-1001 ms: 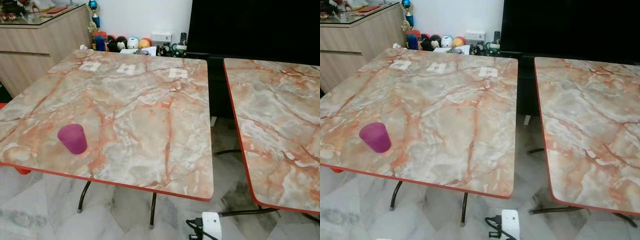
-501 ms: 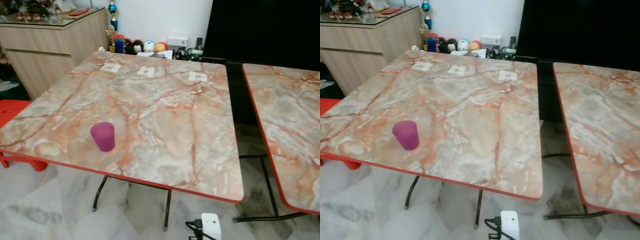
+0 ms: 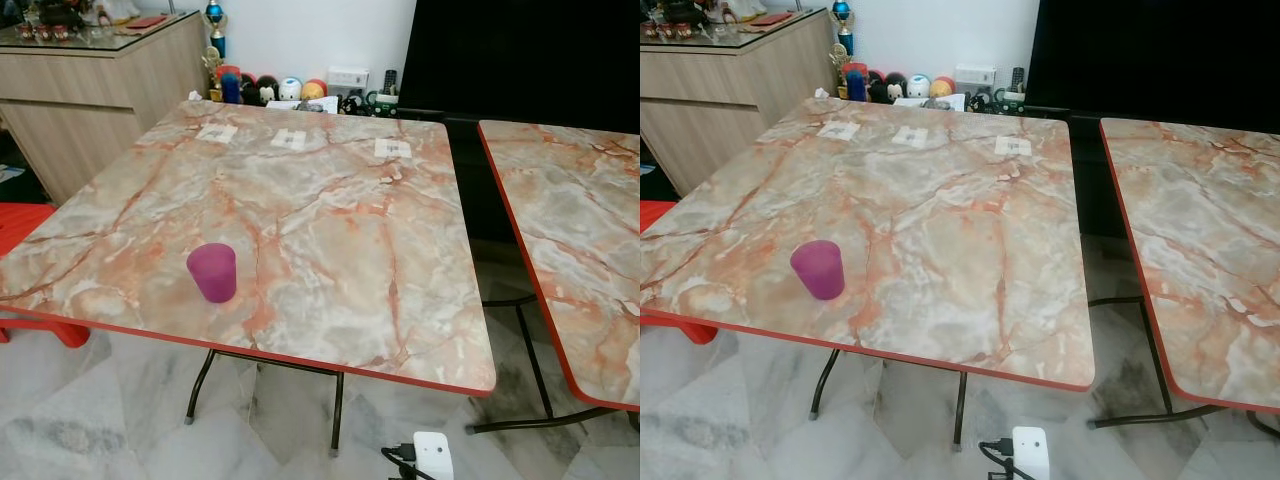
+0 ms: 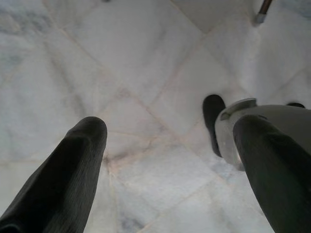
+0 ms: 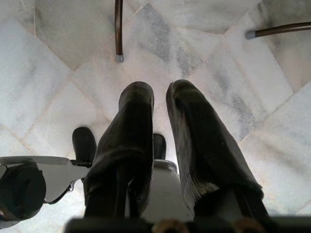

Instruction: Setting the table

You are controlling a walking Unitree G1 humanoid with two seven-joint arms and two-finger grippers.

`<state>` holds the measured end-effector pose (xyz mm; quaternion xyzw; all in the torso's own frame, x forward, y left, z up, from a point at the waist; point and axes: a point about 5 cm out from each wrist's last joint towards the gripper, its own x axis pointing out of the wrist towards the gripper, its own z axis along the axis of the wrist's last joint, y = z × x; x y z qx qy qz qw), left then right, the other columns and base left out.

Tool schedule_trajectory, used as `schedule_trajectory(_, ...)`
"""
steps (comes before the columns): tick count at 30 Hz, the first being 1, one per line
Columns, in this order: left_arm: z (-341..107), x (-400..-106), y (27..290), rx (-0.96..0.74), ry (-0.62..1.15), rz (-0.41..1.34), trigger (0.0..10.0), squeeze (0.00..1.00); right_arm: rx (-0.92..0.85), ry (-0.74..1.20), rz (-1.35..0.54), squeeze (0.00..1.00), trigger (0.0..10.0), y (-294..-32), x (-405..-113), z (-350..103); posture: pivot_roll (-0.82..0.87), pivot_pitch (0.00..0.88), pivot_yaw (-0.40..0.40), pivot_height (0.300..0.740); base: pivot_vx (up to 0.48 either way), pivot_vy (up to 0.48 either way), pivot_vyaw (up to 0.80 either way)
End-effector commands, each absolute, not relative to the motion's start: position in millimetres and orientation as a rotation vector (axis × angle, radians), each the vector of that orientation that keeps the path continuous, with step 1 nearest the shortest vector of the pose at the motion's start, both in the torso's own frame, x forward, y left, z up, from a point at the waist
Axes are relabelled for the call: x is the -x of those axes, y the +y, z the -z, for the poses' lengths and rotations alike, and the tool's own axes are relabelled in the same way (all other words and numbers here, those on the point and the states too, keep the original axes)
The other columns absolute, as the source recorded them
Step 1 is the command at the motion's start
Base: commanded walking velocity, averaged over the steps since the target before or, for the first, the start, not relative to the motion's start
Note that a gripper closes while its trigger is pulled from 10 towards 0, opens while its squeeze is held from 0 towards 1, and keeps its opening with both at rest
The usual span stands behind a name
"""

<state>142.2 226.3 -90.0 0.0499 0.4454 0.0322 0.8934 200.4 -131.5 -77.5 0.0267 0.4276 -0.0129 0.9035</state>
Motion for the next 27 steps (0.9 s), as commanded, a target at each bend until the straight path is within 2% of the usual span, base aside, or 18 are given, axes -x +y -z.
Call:
schedule_trajectory(1,92.2,-138.2,224.7,-0.11,0.945,-0.063,10.0,0.0,-0.061,0.891,0.035,0.0,10.0,-132.0,-198.4,78.6,0.02,0.053,-0.007,0.74,0.0,0.0,0.0)
schedule_trajectory(15,91.3,-143.6,219.1,-0.102,0.927,-0.059,10.0,0.0,-0.056,0.892,0.054,0.0,10.0,-135.0,-197.5,79.0,0.02,0.062,-0.01,0.74,0.0,0.0,0.0)
schedule_trajectory(27,90.9,-138.2,228.1,-0.094,0.929,-0.073,10.0,0.0,-0.048,0.896,0.05,0.0,10.0,-136.2,-196.3,79.7,0.02,0.067,-0.012,0.74,0.0,0.0,0.0)
